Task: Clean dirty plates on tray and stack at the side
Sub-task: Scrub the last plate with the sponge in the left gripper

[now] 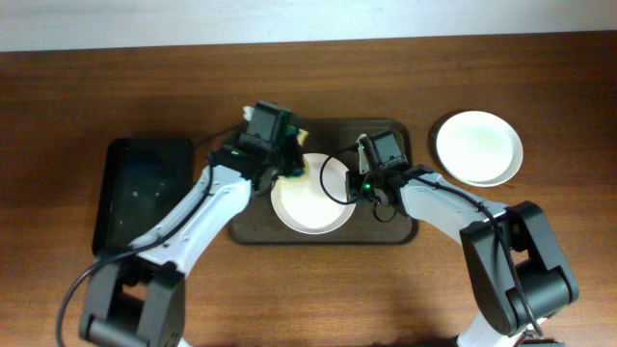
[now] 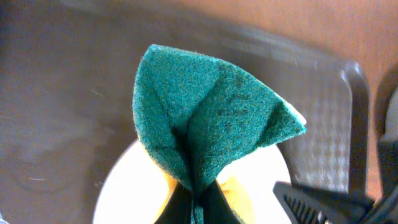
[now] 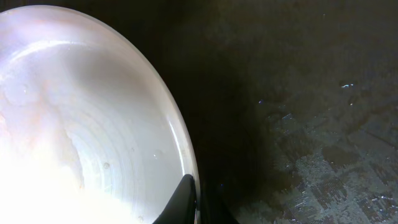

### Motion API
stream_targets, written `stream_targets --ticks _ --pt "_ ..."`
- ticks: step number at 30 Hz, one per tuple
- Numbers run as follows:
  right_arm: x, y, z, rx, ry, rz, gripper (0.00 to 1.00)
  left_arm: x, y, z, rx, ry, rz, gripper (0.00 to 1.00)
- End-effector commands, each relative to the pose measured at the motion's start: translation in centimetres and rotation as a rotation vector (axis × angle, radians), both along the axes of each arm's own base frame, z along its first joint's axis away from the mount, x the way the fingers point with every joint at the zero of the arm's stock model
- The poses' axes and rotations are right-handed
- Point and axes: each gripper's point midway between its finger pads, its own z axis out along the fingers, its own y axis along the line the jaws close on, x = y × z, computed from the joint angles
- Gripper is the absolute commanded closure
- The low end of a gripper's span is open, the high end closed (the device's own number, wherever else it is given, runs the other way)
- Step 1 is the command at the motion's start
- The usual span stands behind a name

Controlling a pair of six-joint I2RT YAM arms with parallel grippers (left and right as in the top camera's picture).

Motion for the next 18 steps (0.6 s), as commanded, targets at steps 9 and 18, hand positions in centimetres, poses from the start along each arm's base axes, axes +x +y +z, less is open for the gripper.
stream_targets --ticks 9,18 --pt "-0.7 -2.0 -1.5 -0.088 0.031 -0.029 0.96 -1.1 9.1 -10.4 0.548 0.159 0.164 1.0" --pt "-0.1 -2.6 0.2 -0.133 -0.024 -0.005 0.96 0.3 16.7 0.6 0.542 -0.016 0.43 1.0"
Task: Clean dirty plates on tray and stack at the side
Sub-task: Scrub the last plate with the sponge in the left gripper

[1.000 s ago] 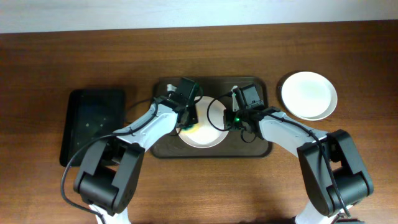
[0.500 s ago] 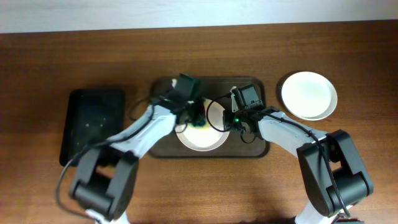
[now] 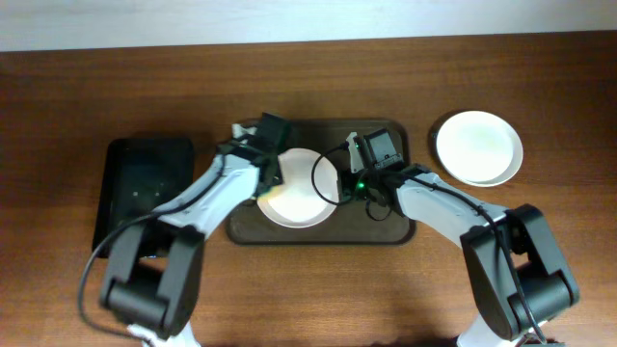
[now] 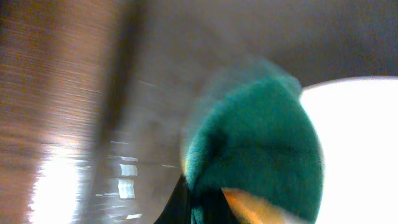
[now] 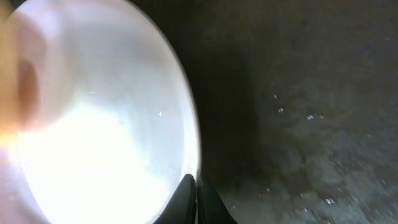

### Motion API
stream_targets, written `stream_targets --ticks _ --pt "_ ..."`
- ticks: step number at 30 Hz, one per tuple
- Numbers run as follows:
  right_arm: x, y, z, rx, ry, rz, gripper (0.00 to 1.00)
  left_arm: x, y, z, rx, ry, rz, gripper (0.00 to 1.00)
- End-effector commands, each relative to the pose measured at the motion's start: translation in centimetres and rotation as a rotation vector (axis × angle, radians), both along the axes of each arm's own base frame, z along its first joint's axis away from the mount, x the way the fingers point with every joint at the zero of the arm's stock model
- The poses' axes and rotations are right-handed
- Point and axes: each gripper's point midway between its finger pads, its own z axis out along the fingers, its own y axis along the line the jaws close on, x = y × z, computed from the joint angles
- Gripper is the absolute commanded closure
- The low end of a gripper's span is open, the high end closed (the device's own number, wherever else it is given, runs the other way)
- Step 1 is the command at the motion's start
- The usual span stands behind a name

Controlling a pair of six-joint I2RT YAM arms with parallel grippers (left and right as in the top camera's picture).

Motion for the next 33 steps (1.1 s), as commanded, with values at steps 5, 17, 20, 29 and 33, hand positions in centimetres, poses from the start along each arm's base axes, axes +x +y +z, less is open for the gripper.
stream_targets --ticks 5,17,20,29,33 --pt "1.6 -4.8 4.4 -0.213 -0.091 -0.054 0.96 0.3 11.3 15.2 -0.033 -0.375 0.299 1.0" --pt "0.1 -4.7 7.1 -0.378 0.025 -0.033 0.51 -1.3 18.6 13.3 -0.311 -0.284 0.48 1.0" --pt "-1.0 -4.7 3.3 -0.236 0.145 -0.011 0.47 -1.0 17.6 13.0 -0.314 -0.278 0.454 1.0" --pt "-2.6 -4.3 -3.8 -0.212 0.294 0.006 0.73 1.0 5.2 9.5 -0.402 -0.145 0.025 1.0" --pt "-2.3 -4.1 -4.5 -0.209 0.293 0.006 0.91 -0.2 -0.1 8.8 -0.412 -0.098 -0.103 1.0"
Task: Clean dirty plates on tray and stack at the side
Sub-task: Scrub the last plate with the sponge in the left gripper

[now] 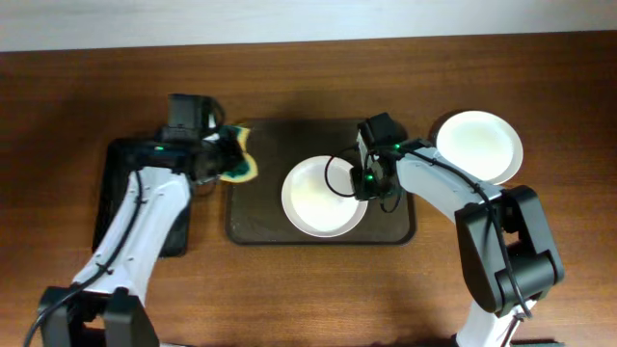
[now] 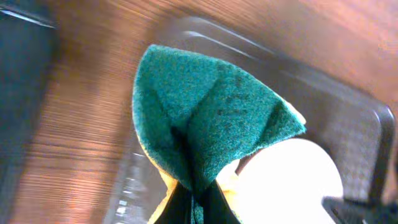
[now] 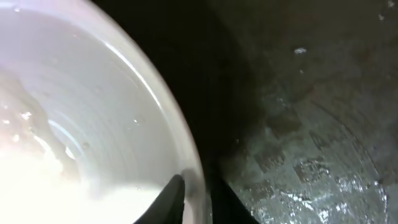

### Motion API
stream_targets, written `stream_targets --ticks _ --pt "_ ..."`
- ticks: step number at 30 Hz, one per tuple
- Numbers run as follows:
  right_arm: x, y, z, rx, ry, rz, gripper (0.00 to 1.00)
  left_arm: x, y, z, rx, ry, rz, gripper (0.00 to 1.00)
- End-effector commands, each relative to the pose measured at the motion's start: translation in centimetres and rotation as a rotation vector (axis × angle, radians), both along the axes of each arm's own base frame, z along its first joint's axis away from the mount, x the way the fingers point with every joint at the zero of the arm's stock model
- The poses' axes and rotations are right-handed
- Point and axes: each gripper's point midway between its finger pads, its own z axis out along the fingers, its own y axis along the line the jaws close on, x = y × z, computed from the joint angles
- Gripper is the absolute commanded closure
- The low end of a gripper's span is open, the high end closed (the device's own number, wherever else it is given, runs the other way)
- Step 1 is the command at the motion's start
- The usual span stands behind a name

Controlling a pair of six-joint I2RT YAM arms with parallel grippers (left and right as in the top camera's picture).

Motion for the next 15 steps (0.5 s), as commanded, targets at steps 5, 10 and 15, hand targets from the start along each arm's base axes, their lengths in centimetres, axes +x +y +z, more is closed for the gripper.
stream_targets --ticks 5,10,15 --pt "-1.2 -0.1 -2.6 -0.01 0.065 -0.002 0.96 -3.3 -11.3 -6.2 0.01 0.131 -0.268 1.0" --pt "-0.7 0.0 -2.6 -0.006 0.048 -0.008 0.96 -5.5 -16.0 -11.3 0.04 0.207 -0.383 1.0" --pt "-0.6 0.0 -2.5 -0.002 0.049 -0.029 0.96 -4.0 -15.5 -13.7 0.114 0.17 -0.353 1.0"
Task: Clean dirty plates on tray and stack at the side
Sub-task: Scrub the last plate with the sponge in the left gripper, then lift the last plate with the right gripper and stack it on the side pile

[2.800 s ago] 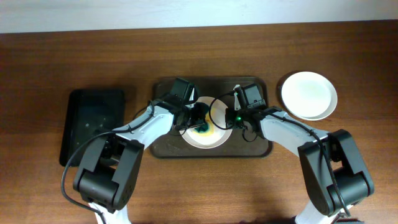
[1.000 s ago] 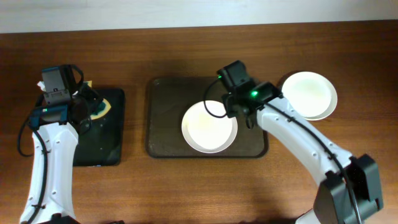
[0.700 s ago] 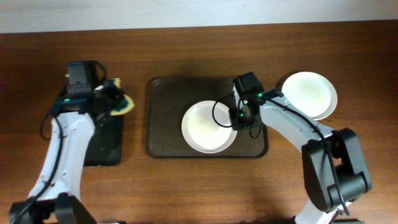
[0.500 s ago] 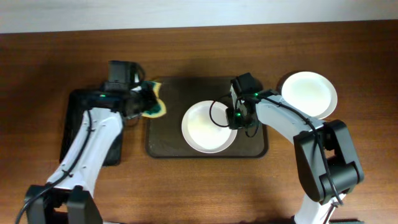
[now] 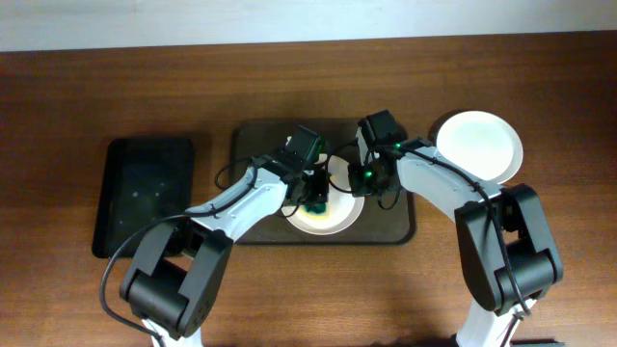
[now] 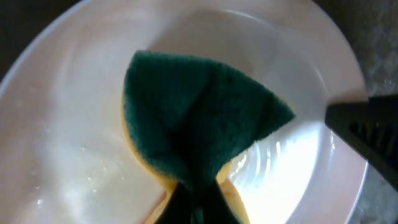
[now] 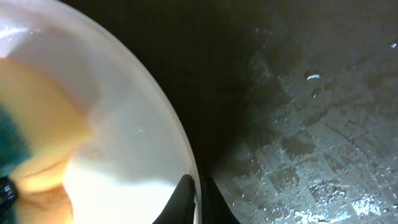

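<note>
A white plate [image 5: 333, 220] lies on the dark tray [image 5: 253, 229] at the table's middle. My left gripper [image 5: 316, 198] is shut on a folded green and yellow sponge [image 6: 199, 127], which presses into the plate's bowl [image 6: 68, 149]. My right gripper [image 5: 364, 183] is shut on the plate's right rim [image 7: 180, 140], one finger inside and one outside. The sponge's yellow side [image 7: 37, 118] shows at the left of the right wrist view. A second white plate [image 5: 479, 146] sits on the table at the right, apart from the tray.
A black flat tray [image 5: 143, 193] lies on the wooden table [image 5: 308, 299] at the left. The tray's textured floor [image 7: 323, 137] shows wet glints to the right of the held plate.
My left gripper has moved with the sponge from the tray's left edge to the inside of the plate. My right gripper still grips the plate's right rim.
The sponge was held over the plate's upper left while my right gripper pinched the rim. Then the sponge was at the plate's left part, then off beyond the tray's left edge, and now it rests inside the plate. The right grip has held throughout.
</note>
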### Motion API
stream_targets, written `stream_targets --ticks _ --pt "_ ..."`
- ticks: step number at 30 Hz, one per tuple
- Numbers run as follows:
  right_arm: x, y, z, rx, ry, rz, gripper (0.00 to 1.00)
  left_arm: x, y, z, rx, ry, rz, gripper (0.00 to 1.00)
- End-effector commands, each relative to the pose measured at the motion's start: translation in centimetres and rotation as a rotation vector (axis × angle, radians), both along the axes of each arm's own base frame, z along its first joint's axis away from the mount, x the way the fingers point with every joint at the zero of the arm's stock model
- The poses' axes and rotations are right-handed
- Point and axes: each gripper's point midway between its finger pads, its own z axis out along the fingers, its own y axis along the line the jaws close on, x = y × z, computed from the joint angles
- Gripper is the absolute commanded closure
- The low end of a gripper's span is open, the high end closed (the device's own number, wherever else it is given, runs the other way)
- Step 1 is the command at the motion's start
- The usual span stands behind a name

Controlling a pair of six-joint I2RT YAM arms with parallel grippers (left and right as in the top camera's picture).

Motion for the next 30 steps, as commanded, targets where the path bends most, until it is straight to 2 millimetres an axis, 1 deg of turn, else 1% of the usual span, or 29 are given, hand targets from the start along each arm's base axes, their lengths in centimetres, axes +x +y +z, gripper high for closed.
stream_targets --ticks 1,2,3,4,5,6,7,9,11,12,13,15,17,18,19,20,21,22,23,24,26,28,30 --pt "-1.6 -0.8 -2.8 -0.054 0.075 -0.009 0.96 1.2 2.7 -2.7 0.173 -0.046 0.072 1.0" --pt "-1.6 -0.9 -2.8 -0.054 0.075 -0.009 0.96 2.2 5.3 -2.5 0.312 -0.11 0.124 1.0" --pt "-1.7 -0.9 -2.8 -0.056 0.077 -0.009 0.96 3.0 8.1 -1.8 0.462 -0.177 0.176 1.0" --pt "-1.7 -0.9 -2.8 -0.056 0.078 -0.009 0.96 3.4 10.4 -0.9 0.586 -0.23 0.214 1.0" --pt "-1.6 -1.0 -2.8 -0.06 0.075 -0.01 0.96 3.7 11.5 -0.2 0.649 -0.259 0.234 1.0" --pt "-1.6 -1.0 -2.7 -0.061 0.073 -0.011 0.96 3.9 12.0 0.4 0.673 -0.273 0.245 1.0" --pt "-1.5 -1.0 -2.6 -0.06 0.069 -0.011 0.96 4.1 12.0 0.8 0.667 -0.278 0.252 1.0" --pt "-1.2 -0.8 -1.8 -0.053 0.049 -0.011 0.96 4.8 12.7 2.5 0.628 -0.305 0.316 1.0" --pt "-0.3 -1.1 0.1 -0.064 -0.011 -0.012 0.96 5.5 13.2 5.1 0.516 -0.319 0.379 1.0" --pt "0.2 -1.4 1.3 -0.08 -0.047 -0.02 0.96 5.7 13.3 6.6 0.44 -0.319 0.397 1.0" --pt "0.8 -1.7 2.9 -0.096 -0.088 -0.027 0.96 5.9 13.5 8.4 0.346 -0.324 0.42 1.0" --pt "1.8 -1.1 6.4 -0.106 -0.19 0.045 0.96 6.2 14.5 12.6 0.15 -0.34 0.459 1.0" --pt "2.4 -1.0 8.2 -0.147 -0.253 0.063 0.96 6.3 16.2 14.8 0.067 -0.353 0.494 1.0" --pt "2.8 -1.3 10.0 -0.223 -0.311 0.061 0.96 6.2 17.6 15.8 0.031 -0.353 0.522 1.0" --pt "3.2 -0.9 12.8 -0.339 -0.397 0.089 0.96 5.2 22.1 15.9 0.025 -0.302 0.619 1.0" --pt "3.4 -0.7 13.7 -0.384 -0.429 0.088 0.96 4.7 23.4 15.5 0.037 -0.274 0.651 1.0" --pt "3.6 -0.2 15.9 -0.495 -0.508 0.103 0.96 3.8 25.9 14.5 0.064 -0.221 0.711 1.0" --pt "3.7 0.5 18.2 -0.619 -0.595 0.121 0.96 3.3 27.8 13.9 0.076 -0.193 0.759 1.0" --pt "2.8 2.4 23.2 -0.871 -0.764 0.173 0.96 3.1 30.4 13.4 0.087 -0.18 0.827 1.0" --pt "1.9 3.8 26.1 -1.028 -0.854 0.214 0.96 3.0 31.9 13.1 0.091 -0.175 0.864 1.0" --pt "0.8 5.8 28.8 -1.19 -0.917 0.294 0.96 3.1 32.8 12.6 0.096 -0.164 0.886 1.0" --pt "-0.3 7.7 30.8 -1.291 -0.951 0.366 0.96 3.1 33.1 11.6 0.102 -0.139 0.892 1.0" --pt "-1.2 9.6 32.5 -1.337 -0.988 0.412 0.96 3.2 33.1 10.0 0.113 -0.094 0.89 1.0"
